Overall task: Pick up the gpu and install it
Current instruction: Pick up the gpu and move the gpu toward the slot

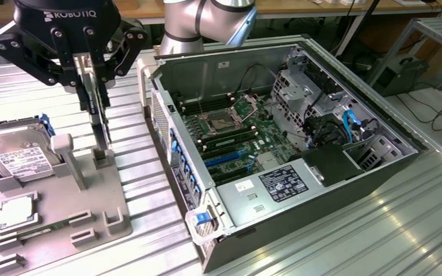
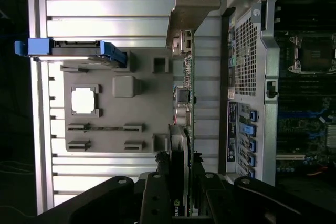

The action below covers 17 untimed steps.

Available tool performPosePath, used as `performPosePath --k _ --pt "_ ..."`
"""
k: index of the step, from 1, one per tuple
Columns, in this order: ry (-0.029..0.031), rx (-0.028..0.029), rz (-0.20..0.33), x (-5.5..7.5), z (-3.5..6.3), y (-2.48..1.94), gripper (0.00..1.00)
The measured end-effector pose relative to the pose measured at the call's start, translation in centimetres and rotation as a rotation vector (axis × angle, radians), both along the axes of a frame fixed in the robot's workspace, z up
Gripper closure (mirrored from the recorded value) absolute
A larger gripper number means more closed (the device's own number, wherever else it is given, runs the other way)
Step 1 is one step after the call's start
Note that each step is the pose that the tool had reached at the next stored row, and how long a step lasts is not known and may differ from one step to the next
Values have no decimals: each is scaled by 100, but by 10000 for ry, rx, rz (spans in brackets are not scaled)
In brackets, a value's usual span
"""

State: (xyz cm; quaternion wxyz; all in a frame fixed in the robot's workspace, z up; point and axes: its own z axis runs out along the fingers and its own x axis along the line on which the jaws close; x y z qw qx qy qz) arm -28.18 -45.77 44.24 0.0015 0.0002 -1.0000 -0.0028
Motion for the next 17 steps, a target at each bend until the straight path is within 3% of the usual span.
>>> performPosePath --k 17 --pt "0 1 0 109 0 0 73"
